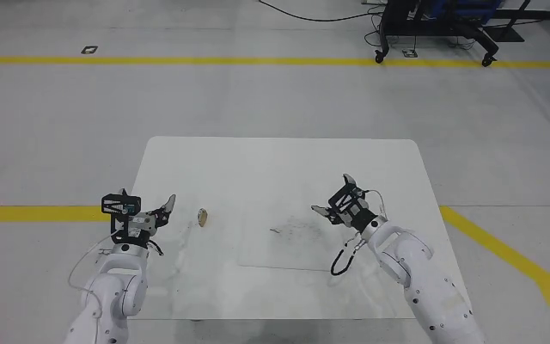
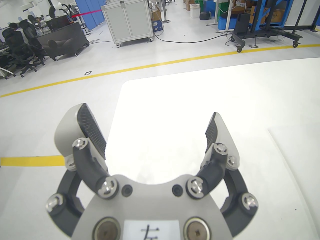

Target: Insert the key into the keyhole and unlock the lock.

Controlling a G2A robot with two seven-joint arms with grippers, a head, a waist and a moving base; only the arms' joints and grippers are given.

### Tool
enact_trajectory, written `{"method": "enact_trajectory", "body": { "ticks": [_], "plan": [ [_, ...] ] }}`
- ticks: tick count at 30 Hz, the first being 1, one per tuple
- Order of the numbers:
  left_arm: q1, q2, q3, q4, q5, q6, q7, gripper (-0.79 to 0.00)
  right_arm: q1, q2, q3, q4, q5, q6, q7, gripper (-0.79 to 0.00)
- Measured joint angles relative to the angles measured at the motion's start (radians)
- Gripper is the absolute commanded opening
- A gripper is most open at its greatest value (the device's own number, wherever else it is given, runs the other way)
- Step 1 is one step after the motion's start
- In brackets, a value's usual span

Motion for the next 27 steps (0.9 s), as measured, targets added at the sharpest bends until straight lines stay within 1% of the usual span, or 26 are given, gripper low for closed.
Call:
{"method": "enact_trajectory", "body": {
  "ticks": [3,4,7,8,11,14,18,21,22,23,24,26,27],
  "plan": [
    [0.000,0.000,0.000,0.000,0.000,0.000,0.000,0.000,0.000,0.000,-0.005,0.004,0.008,-0.008,-0.008,0.000],
    [0.000,0.000,0.000,0.000,0.000,0.000,0.000,0.000,0.005,-0.001,-0.014,0.018,0.027,-0.030,-0.021,0.000],
    [0.000,0.000,0.000,0.000,0.000,0.000,0.000,0.000,0.053,-0.001,-0.055,0.088,0.090,-0.194,-0.028,0.000],
    [0.000,0.000,0.000,0.000,0.000,0.000,0.000,0.000,0.077,-0.002,-0.075,0.114,0.108,-0.266,-0.022,0.000],
    [0.000,0.000,0.000,0.000,0.000,0.000,0.000,0.000,0.146,-0.005,-0.136,0.169,0.115,-0.428,0.011,0.000],
    [0.000,0.000,0.000,0.000,0.000,0.000,0.000,0.000,0.212,-0.012,-0.203,0.216,0.082,-0.522,0.073,0.000],
    [0.000,0.000,0.000,0.000,0.000,0.000,0.000,0.000,0.282,-0.029,-0.274,0.282,0.128,-0.546,0.138,0.000],
    [0.000,0.000,0.000,0.000,0.000,0.000,0.000,0.000,0.325,-0.040,-0.311,0.315,0.153,-0.533,0.168,0.000],
    [0.000,0.000,0.000,0.000,0.000,0.000,0.000,0.000,0.334,-0.042,-0.321,0.320,0.153,-0.527,0.172,-0.065],
    [0.000,0.000,0.000,0.000,0.000,0.000,0.000,0.000,0.343,-0.045,-0.332,0.326,0.152,-0.519,0.175,-0.108],
    [0.000,0.000,0.000,0.000,0.000,0.000,0.000,0.000,0.350,-0.047,-0.340,0.329,0.149,-0.515,0.176,-0.129],
    [0.000,0.000,0.000,0.000,0.000,0.000,0.000,0.000,0.364,-0.051,-0.358,0.332,0.132,-0.503,0.177,-0.132],
    [0.000,0.000,0.000,0.000,0.000,0.000,0.000,0.000,0.369,-0.053,-0.366,0.333,0.124,-0.496,0.178,-0.169]
  ]
}}
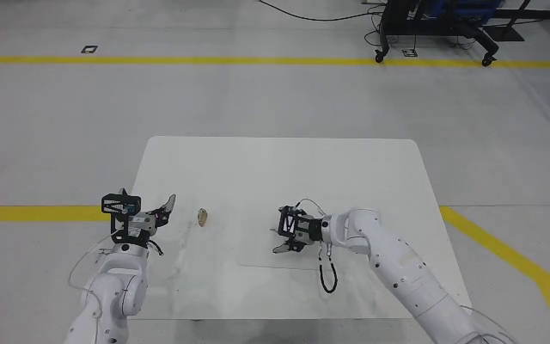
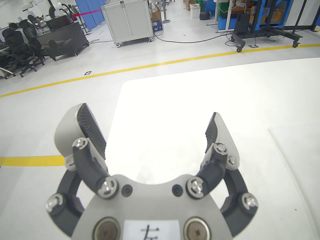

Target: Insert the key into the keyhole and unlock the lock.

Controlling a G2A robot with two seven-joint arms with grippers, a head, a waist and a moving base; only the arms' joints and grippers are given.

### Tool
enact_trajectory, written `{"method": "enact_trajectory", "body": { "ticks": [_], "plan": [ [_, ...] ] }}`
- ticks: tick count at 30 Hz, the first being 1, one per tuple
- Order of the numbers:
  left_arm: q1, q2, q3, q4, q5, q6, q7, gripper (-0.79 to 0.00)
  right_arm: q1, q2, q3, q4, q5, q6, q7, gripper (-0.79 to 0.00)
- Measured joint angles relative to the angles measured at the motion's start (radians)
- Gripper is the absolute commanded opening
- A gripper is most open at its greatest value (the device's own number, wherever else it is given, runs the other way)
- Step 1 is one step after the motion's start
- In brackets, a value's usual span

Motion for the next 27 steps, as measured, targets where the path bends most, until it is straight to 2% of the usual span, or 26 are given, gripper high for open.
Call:
{"method": "enact_trajectory", "body": {
  "ticks": [3,4,6,8,9,10,12,18,27],
  "plan": [
    [0.000,0.000,0.000,0.000,0.000,0.000,0.000,0.000,0.017,-0.007,-0.031,0.012,-0.015,0.010,0.006,-0.268],
    [0.000,0.000,0.000,0.000,0.000,0.000,0.000,0.000,0.024,-0.010,-0.041,0.017,-0.020,0.014,0.010,-0.394],
    [0.000,0.000,0.000,0.000,0.000,0.000,0.000,0.000,0.039,-0.016,-0.061,0.029,-0.028,0.025,0.018,-0.413],
    [0.000,0.000,0.000,0.000,0.000,0.000,0.000,0.000,0.050,-0.020,-0.074,0.039,-0.032,0.035,0.020,-0.462],
    [0.000,0.000,0.000,0.000,0.000,0.000,0.000,0.000,0.054,-0.021,-0.079,0.041,-0.037,0.039,0.020,-0.511],
    [0.000,0.000,0.000,0.000,0.000,0.000,0.000,0.000,0.057,-0.022,-0.082,0.042,-0.044,0.044,0.021,-0.563],
    [0.000,0.000,0.000,0.000,0.000,0.000,0.000,0.000,0.060,-0.022,-0.084,0.043,-0.053,0.054,0.017,-0.785],
    [0.000,0.000,0.000,0.000,0.000,0.000,0.000,0.000,0.050,-0.015,-0.066,0.034,-0.068,0.067,0.006,-0.785],
    [0.000,0.000,0.000,0.000,0.000,0.000,0.000,0.000,0.005,0.010,-0.017,-0.033,-0.117,0.042,-0.088,-0.785]
  ]
}}
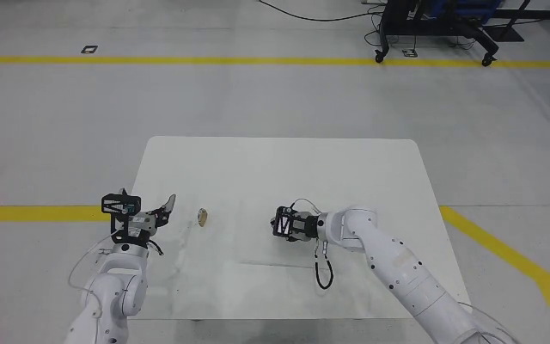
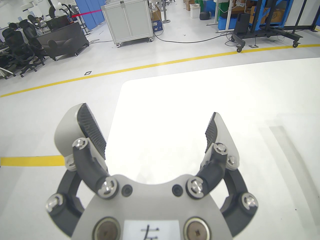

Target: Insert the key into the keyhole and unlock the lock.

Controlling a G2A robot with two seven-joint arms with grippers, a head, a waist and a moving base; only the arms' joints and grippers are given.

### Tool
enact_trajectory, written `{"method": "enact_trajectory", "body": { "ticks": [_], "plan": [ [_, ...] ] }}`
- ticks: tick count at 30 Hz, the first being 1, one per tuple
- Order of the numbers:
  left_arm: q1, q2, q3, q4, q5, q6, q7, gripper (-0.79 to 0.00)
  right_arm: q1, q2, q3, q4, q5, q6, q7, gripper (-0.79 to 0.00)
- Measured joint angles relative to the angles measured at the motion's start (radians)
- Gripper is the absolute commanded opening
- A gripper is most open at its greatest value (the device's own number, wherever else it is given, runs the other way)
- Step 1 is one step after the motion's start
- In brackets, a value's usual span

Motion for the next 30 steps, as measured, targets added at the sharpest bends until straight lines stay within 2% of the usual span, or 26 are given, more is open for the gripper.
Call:
{"method": "enact_trajectory", "body": {
  "ticks": [7,14,18,24,27,30],
  "plan": [
    [0.000,0.000,0.000,0.000,0.000,0.000,0.000,0.000,-0.013,0.014,0.041,0.020,0.006,-0.033,-0.101,-0.785],
    [0.001,0.000,-0.001,-0.004,0.001,-0.001,0.001,0.000,-0.013,0.014,0.041,0.021,0.007,-0.032,-0.101,-0.785],
    [0.027,0.001,0.005,-0.078,0.021,-0.039,-0.034,0.000,-0.021,0.014,0.040,0.023,0.003,-0.010,-0.120,-0.785],
    [0.007,0.005,0.082,-0.201,0.195,-0.111,-0.141,0.000,-0.009,0.012,0.017,0.105,-0.046,-0.010,-0.341,-0.785],
    [-0.026,0.004,0.135,-0.229,0.242,-0.158,-0.202,0.000,-0.002,0.010,-0.001,0.154,-0.091,0.002,-0.463,-0.785],
    [-0.067,0.000,0.195,-0.231,0.283,-0.193,-0.251,0.000,0.005,0.009,-0.014,0.196,-0.127,0.025,-0.535,-0.785]
  ]
}}
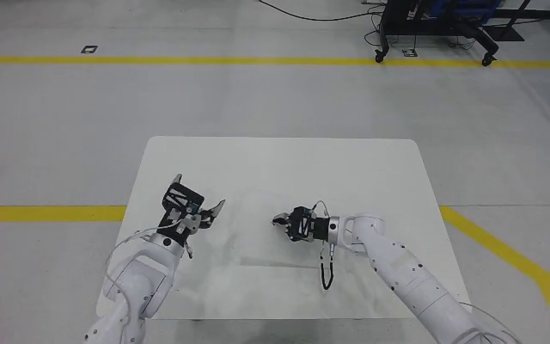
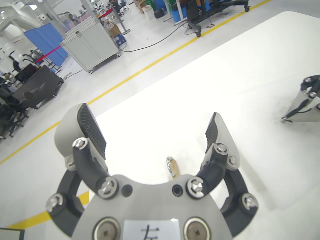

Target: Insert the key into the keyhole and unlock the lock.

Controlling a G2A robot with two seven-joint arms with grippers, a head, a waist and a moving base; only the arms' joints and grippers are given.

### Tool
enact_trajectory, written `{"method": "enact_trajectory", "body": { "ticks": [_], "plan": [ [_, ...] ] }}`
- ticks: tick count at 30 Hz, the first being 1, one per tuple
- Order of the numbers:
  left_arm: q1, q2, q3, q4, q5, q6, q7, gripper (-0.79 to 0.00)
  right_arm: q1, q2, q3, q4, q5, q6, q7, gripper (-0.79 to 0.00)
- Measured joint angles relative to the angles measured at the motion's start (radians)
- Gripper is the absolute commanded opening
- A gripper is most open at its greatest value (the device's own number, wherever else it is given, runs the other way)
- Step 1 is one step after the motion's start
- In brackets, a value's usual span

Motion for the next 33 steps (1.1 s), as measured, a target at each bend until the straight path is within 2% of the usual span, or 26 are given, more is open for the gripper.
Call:
{"method": "enact_trajectory", "body": {
  "ticks": [7,11,17,27,30,33],
  "plan": [
    [-0.116,-0.014,0.153,0.081,0.084,-0.058,-0.120,0.000,0.016,-0.001,-0.005,0.061,-0.011,0.018,-0.063,-0.785],
    [-0.190,-0.028,0.257,0.165,0.197,-0.037,-0.178,0.000,0.032,-0.004,-0.003,0.099,0.013,0.010,-0.089,-0.785],
    [-0.276,-0.052,0.361,0.285,0.215,-0.033,-0.230,0.000,0.051,-0.008,-0.014,0.132,0.013,0.005,-0.125,-0.785],
    [-0.348,-0.079,0.429,0.399,0.205,-0.008,-0.276,0.000,0.073,-0.010,-0.014,0.182,0.035,-0.006,-0.150,-0.785],
    [-0.356,-0.084,0.429,0.404,0.193,0.011,-0.273,0.000,0.071,-0.006,-0.005,0.185,0.035,-0.011,-0.180,-0.785],
    [-0.350,-0.084,0.401,0.370,0.164,0.031,-0.256,0.000,0.059,0.001,0.014,0.177,0.046,-0.010,-0.203,-0.785]
  ]
}}
